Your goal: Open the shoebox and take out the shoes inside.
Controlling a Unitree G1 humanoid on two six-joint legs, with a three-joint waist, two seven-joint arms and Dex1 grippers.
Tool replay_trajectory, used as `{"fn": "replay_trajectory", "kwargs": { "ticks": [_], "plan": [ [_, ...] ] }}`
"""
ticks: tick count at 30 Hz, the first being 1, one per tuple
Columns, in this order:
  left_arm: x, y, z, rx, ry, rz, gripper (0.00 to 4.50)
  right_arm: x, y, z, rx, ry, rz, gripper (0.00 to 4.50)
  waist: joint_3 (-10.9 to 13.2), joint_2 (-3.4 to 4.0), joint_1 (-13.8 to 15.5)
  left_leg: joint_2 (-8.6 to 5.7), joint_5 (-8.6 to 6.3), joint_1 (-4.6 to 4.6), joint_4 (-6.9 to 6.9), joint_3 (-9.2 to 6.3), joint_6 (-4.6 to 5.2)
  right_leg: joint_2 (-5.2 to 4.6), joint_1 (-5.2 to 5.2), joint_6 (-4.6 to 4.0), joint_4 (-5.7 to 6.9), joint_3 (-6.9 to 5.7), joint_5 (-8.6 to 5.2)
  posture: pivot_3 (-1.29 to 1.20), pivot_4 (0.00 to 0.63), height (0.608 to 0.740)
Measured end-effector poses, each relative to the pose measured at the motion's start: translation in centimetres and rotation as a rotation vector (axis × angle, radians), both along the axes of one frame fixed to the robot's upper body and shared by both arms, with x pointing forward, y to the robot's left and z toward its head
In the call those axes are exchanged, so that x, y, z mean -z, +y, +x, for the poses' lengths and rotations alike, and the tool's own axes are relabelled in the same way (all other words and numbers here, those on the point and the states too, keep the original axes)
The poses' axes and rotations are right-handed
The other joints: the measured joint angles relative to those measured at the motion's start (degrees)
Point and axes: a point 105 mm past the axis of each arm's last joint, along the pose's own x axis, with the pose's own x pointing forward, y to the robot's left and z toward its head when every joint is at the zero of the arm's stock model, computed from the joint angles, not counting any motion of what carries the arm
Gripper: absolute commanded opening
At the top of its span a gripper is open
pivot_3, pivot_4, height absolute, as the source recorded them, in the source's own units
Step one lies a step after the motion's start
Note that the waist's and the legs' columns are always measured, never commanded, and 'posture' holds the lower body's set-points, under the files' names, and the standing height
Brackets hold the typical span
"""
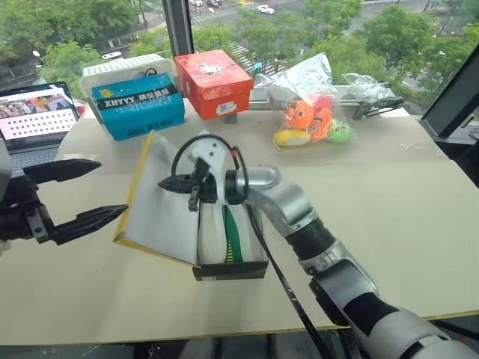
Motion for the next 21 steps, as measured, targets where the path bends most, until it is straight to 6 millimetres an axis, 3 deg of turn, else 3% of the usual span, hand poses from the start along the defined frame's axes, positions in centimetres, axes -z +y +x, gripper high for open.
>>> {"fn": "replay_trajectory", "kwargs": {
  "ticks": [6,9,13,17,21],
  "plan": [
    [1.1,-0.4,-0.1,0.015,0.055,0.020,4.50,-0.1,-1.6,0.3,0.039,-0.047,-0.020,0.06,0.0,-0.01,0.1,0.01,-0.01,-0.01,-0.01,-0.01,-0.01,0.01,0.00,-0.02,0.00,-0.01,0.01,0.00,0.150,0.739],
    [1.9,-0.8,0.4,0.046,0.089,0.019,4.50,-0.7,-3.9,0.9,0.099,-0.054,-0.041,0.06,0.0,-0.02,0.1,0.00,-0.02,-0.06,0.00,0.00,0.00,0.00,0.03,-0.03,-0.01,0.01,0.02,0.00,0.150,0.739],
    [2.8,-1.4,1.5,0.090,0.107,0.017,4.50,-3.1,-7.8,0.8,0.154,-0.098,-0.062,0.06,0.0,0.00,0.2,0.01,-0.04,-0.14,-0.05,0.00,0.04,0.00,0.04,-0.05,0.00,0.01,0.03,0.00,0.150,0.739],
    [5.1,-1.5,3.1,0.104,0.151,0.048,4.50,-4.3,-11.2,-0.8,0.157,-0.170,-0.193,1.15,0.0,-0.01,0.1,0.01,-0.22,-0.15,-0.05,0.04,0.33,0.00,0.05,-0.05,-0.05,0.01,0.03,0.00,0.150,0.739],
    [7.2,-2.4,4.1,0.148,0.183,0.050,4.50,-2.6,-11.3,-1.7,0.154,-0.120,-0.289,2.47,0.0,-0.01,-0.4,0.16,-0.26,-0.11,-0.06,0.16,0.39,0.07,0.01,-0.17,-0.02,0.05,0.10,0.00,0.150,0.739]
  ]
}}
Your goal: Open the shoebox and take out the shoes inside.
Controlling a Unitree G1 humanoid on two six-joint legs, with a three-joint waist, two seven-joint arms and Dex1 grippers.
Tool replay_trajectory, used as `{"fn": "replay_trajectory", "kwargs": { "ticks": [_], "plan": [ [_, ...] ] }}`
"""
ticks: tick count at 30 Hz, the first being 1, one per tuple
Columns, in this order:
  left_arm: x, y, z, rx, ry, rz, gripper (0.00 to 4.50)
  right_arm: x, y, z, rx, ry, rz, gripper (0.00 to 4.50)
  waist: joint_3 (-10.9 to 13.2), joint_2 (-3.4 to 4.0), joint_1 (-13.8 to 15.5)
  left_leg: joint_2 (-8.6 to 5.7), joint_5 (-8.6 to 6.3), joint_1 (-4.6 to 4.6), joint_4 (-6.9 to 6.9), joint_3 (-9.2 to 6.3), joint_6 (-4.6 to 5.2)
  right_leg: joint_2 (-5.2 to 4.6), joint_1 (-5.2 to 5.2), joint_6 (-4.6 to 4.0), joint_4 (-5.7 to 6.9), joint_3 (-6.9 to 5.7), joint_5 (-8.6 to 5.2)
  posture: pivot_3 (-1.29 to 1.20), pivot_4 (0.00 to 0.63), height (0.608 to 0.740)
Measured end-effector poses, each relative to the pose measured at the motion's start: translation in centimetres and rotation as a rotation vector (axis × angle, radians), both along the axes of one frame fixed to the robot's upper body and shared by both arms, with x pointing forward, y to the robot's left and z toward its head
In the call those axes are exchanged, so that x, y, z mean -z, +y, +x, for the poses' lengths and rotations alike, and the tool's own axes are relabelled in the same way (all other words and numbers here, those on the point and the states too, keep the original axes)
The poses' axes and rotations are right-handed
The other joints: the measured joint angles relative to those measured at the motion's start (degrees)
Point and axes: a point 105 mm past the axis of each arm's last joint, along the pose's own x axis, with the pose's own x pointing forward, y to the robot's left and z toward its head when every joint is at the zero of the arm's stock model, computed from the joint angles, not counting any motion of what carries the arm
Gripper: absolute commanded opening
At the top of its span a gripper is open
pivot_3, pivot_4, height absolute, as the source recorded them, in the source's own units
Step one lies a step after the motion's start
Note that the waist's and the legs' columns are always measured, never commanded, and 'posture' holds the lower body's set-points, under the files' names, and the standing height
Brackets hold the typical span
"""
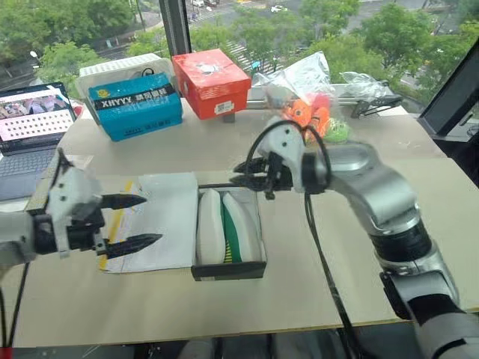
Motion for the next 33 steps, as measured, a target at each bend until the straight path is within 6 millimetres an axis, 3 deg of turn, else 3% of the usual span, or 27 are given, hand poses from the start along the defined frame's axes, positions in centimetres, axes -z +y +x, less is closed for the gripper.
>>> {"fn": "replay_trajectory", "kwargs": {
  "ticks": [4,6,13,21,25,29,33],
  "plan": [
    [0.2,-0.5,0.6,0.022,-0.018,0.005,4.50,2.8,1.2,0.4,0.043,0.062,-0.043,3.96,0.0,0.00,0.3,-0.03,0.03,-0.01,0.02,0.00,-0.03,-0.02,-0.01,-0.02,0.01,0.00,0.01,0.00,0.150,0.739],
    [0.3,-0.5,0.8,0.024,-0.015,0.003,4.50,3.4,1.7,1.1,0.085,0.075,-0.033,4.47,0.0,0.00,0.5,-0.04,0.05,-0.03,0.03,0.00,-0.07,-0.02,-0.02,-0.01,-0.01,-0.01,0.02,0.00,0.150,0.739],
    [0.4,-0.6,0.9,0.024,-0.014,-0.006,4.50,5.9,0.6,3.6,0.218,0.134,-0.059,4.47,0.0,0.00,0.5,-0.05,0.20,-0.08,0.03,0.00,-0.33,-0.02,-0.04,-0.01,-0.04,-0.03,0.02,0.00,0.150,0.739],
    [0.6,-0.7,0.5,0.023,-0.010,0.000,4.50,6.0,-0.4,3.4,0.225,0.124,-0.076,4.47,0.0,0.00,0.7,-0.05,0.04,-0.04,0.04,-0.01,-0.06,-0.02,0.00,-0.01,-0.02,-0.04,0.02,0.00,0.150,0.739],
    [0.7,-0.6,0.6,0.014,-0.008,0.000,4.50,5.1,0.2,2.6,0.201,0.130,-0.059,4.47,0.0,0.00,0.7,-0.05,0.05,-0.08,0.04,-0.01,-0.08,-0.02,-0.03,-0.01,-0.02,-0.04,0.02,0.00,0.150,0.739],
    [0.7,-0.8,0.5,0.017,-0.013,0.002,4.50,1.0,2.1,1.5,0.128,0.104,0.051,4.47,0.0,0.01,0.3,0.00,0.04,-0.05,0.03,-0.01,-0.07,0.03,-0.05,-0.01,0.00,-0.03,0.02,0.00,0.150,0.739],
    [0.7,-0.7,0.6,0.012,-0.015,0.002,4.50,1.5,2.0,1.3,0.142,0.128,0.046,4.47,0.0,0.00,0.7,-0.04,0.04,-0.05,0.06,-0.02,-0.07,-0.01,0.00,-0.01,-0.03,-0.04,0.02,0.00,0.150,0.739]
  ]
}}
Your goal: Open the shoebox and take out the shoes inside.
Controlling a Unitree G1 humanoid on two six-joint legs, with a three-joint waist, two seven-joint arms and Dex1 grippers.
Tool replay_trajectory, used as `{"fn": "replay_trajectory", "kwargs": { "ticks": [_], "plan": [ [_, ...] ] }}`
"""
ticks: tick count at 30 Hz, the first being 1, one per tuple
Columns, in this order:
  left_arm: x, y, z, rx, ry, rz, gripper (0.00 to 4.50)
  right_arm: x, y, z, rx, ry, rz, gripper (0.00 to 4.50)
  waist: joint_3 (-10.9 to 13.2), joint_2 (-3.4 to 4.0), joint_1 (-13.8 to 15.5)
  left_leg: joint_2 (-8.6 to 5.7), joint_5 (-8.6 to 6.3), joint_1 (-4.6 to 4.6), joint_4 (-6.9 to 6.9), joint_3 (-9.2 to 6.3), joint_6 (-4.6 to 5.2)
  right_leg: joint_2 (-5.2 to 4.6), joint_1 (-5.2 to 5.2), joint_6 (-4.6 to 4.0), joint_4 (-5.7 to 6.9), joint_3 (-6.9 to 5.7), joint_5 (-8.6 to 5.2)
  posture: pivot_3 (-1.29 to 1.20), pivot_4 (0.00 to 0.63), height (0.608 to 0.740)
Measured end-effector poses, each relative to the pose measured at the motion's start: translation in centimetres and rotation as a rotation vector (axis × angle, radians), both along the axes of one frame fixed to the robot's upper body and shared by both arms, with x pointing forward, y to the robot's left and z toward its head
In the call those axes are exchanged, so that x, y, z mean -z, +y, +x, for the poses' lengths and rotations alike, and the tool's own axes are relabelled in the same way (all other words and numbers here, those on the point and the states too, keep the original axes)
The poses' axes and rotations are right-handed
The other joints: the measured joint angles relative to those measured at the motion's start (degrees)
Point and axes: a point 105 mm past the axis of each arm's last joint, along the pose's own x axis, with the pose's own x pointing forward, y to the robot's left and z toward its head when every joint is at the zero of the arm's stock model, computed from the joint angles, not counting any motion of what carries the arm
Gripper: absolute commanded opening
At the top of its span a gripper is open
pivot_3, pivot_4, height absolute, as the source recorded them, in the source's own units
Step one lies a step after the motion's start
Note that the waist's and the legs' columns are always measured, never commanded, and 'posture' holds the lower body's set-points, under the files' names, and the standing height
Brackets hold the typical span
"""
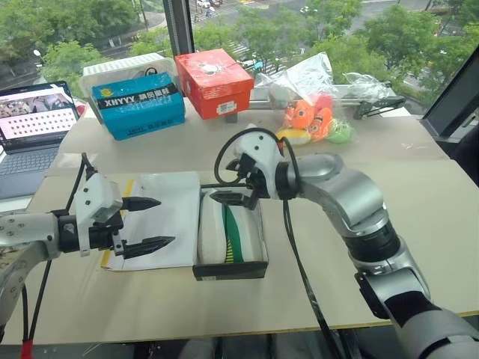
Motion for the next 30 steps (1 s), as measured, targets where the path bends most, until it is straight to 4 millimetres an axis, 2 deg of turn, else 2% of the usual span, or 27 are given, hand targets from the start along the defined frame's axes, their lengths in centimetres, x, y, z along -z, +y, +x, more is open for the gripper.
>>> {"fn": "replay_trajectory", "kwargs": {
  "ticks": [3,6,12,16,21,26,27,30],
  "plan": [
    [0.1,0.0,-0.1,-0.005,0.002,0.001,4.50,1.3,0.1,0.0,0.050,0.080,0.027,4.47,0.0,0.00,0.0,0.00,0.02,-0.01,-0.01,0.00,-0.03,-0.01,-0.03,0.00,0.02,0.01,0.00,0.00,0.150,0.739],
    [0.1,-0.2,-0.3,0.003,-0.001,0.005,4.50,1.6,0.2,-0.1,0.076,0.113,0.046,4.47,0.0,0.01,-0.2,0.01,0.02,-0.01,-0.01,0.00,-0.04,0.00,-0.04,0.00,0.04,0.02,0.00,0.00,0.150,0.739],
    [0.0,0.0,-0.3,-0.011,-0.008,0.002,4.50,4.9,-2.2,1.4,0.208,0.197,0.015,4.47,0.0,0.01,-0.2,-0.02,0.02,-0.01,-0.01,0.00,-0.03,0.00,-0.03,0.00,0.03,0.02,0.00,0.00,0.150,0.739],
    [-0.1,0.0,-0.2,-0.009,-0.013,0.002,4.50,5.6,-2.8,1.7,0.210,0.153,-0.012,4.47,0.0,0.00,-0.2,-0.02,0.00,0.11,0.00,0.00,0.01,0.00,0.10,0.00,0.03,0.02,0.00,0.00,0.150,0.739],
    [-0.1,0.0,-0.2,-0.009,-0.013,0.002,4.50,6.1,-2.9,1.6,0.195,0.124,-0.048,3.13,0.0,-0.01,0.3,-0.01,-0.04,0.37,0.00,-0.02,0.07,0.00,0.36,0.00,-0.02,-0.03,0.00,0.00,0.150,0.739],
    [-0.1,0.0,-0.2,-0.009,-0.014,0.001,4.50,6.3,-2.6,1.0,0.155,0.119,-0.076,1.41,0.0,-0.01,0.8,-0.01,-0.05,0.45,0.00,-0.02,0.08,0.00,0.49,0.01,-0.06,-0.04,0.00,0.00,0.150,0.739],
    [-0.1,0.0,-0.2,-0.009,-0.014,0.001,4.50,6.3,-2.7,0.9,0.155,0.118,-0.079,1.35,0.0,-0.01,0.8,-0.01,-0.05,0.52,0.00,-0.02,0.09,0.00,0.55,0.00,-0.06,-0.04,0.00,0.00,0.150,0.739],
    [-0.1,0.0,-0.2,-0.009,-0.014,0.001,4.50,6.4,-2.8,0.8,0.153,0.105,-0.101,0.65,0.0,-0.01,1.0,0.01,-0.08,0.79,-0.01,-0.02,0.12,0.01,0.81,0.01,-0.08,-0.04,0.00,0.00,0.150,0.739]
  ]
}}
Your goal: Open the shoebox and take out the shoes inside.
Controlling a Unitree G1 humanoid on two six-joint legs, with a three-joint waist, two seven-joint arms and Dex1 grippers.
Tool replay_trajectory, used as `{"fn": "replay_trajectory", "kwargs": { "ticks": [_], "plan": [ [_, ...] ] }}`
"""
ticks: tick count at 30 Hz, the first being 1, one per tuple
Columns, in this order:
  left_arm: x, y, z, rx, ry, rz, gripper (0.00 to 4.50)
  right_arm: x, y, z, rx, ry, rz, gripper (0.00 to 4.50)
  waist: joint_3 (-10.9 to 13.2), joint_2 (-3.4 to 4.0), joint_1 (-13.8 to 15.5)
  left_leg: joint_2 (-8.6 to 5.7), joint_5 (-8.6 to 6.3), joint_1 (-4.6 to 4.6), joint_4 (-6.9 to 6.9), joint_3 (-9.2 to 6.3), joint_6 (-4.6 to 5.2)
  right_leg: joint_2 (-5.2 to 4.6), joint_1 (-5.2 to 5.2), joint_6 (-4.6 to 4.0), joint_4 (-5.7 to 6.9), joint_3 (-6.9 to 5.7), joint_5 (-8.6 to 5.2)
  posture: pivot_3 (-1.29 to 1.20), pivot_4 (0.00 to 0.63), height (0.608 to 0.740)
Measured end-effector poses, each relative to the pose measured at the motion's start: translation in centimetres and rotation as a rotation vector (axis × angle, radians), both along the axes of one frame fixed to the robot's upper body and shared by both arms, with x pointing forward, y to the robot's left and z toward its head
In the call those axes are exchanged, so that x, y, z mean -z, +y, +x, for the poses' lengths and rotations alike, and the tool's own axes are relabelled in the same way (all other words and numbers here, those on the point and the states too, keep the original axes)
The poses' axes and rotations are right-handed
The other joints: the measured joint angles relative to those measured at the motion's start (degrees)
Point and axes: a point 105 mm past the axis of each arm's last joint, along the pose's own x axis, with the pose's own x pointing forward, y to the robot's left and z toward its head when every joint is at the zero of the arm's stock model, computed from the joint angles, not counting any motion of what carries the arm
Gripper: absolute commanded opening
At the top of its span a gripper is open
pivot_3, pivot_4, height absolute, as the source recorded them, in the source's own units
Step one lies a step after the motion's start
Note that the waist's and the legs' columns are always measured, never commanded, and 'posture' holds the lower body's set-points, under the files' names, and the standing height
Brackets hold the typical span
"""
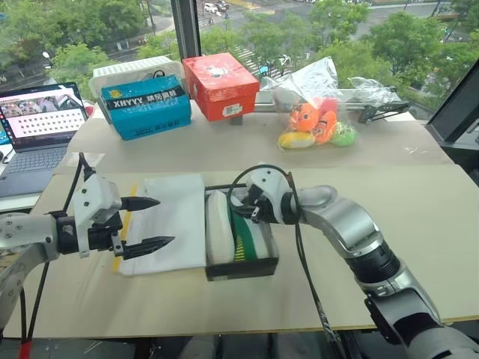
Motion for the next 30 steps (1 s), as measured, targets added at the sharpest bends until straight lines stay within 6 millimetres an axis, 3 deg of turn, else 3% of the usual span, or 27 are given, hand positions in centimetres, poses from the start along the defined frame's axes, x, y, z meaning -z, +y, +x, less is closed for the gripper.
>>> {"fn": "replay_trajectory", "kwargs": {
  "ticks": [4,8,12,16,24,28,30],
  "plan": [
    [0.0,0.0,0.0,0.001,0.000,-0.002,4.50,-0.2,0.1,-0.3,-0.012,-0.007,0.005,0.48,0.0,0.00,0.0,0.02,0.00,0.08,-0.01,0.00,0.00,0.03,0.05,0.00,0.00,0.00,0.00,0.00,0.150,0.739],
    [0.0,0.0,0.0,0.002,-0.002,-0.003,4.50,-0.8,1.1,-1.4,-0.029,0.093,0.162,0.48,0.0,0.01,-0.2,0.05,0.01,-0.28,-0.04,0.00,-0.02,0.06,-0.30,0.00,0.02,0.04,0.00,0.00,0.150,0.739],
    [-0.2,-0.2,0.1,0.009,-0.010,-0.004,4.50,-3.4,1.8,-2.5,-0.076,0.106,0.316,0.48,0.0,0.01,-0.2,0.03,0.24,-0.82,-0.02,0.00,-0.41,0.05,-0.85,0.00,0.09,0.05,0.01,0.00,0.150,0.739],
    [-0.4,-0.5,0.5,0.030,-0.011,-0.010,4.50,-6.1,0.9,-2.5,-0.061,0.086,0.478,0.48,0.0,0.01,0.0,0.02,0.12,-0.82,-0.02,0.00,-0.22,0.04,-0.82,0.00,0.06,0.04,0.01,0.00,0.150,0.739],
    [-0.4,-0.9,1.3,0.067,0.004,-0.019,4.50,-8.7,0.5,-3.1,-0.099,0.075,0.700,0.48,0.0,0.02,-0.2,0.02,0.07,-0.79,-0.02,0.01,-0.13,0.06,-0.83,0.00,0.10,0.05,0.01,0.00,0.150,0.739],
    [-0.6,-1.2,1.7,0.084,-0.005,-0.011,4.50,-12.0,-0.7,-4.2,-0.191,0.082,0.992,0.48,0.0,0.02,-0.3,0.03,0.08,-0.79,-0.03,0.01,-0.14,0.06,-0.81,0.00,0.10,0.04,0.01,0.00,0.150,0.739],
    [-0.6,-1.2,1.8,0.088,-0.007,-0.010,4.50,-12.7,-1.1,-4.4,-0.204,0.097,1.073,0.48,0.0,0.02,-0.5,0.02,0.08,-0.78,-0.02,0.01,-0.14,0.05,-0.81,0.00,0.10,0.05,0.02,0.00,0.150,0.739]
  ]
}}
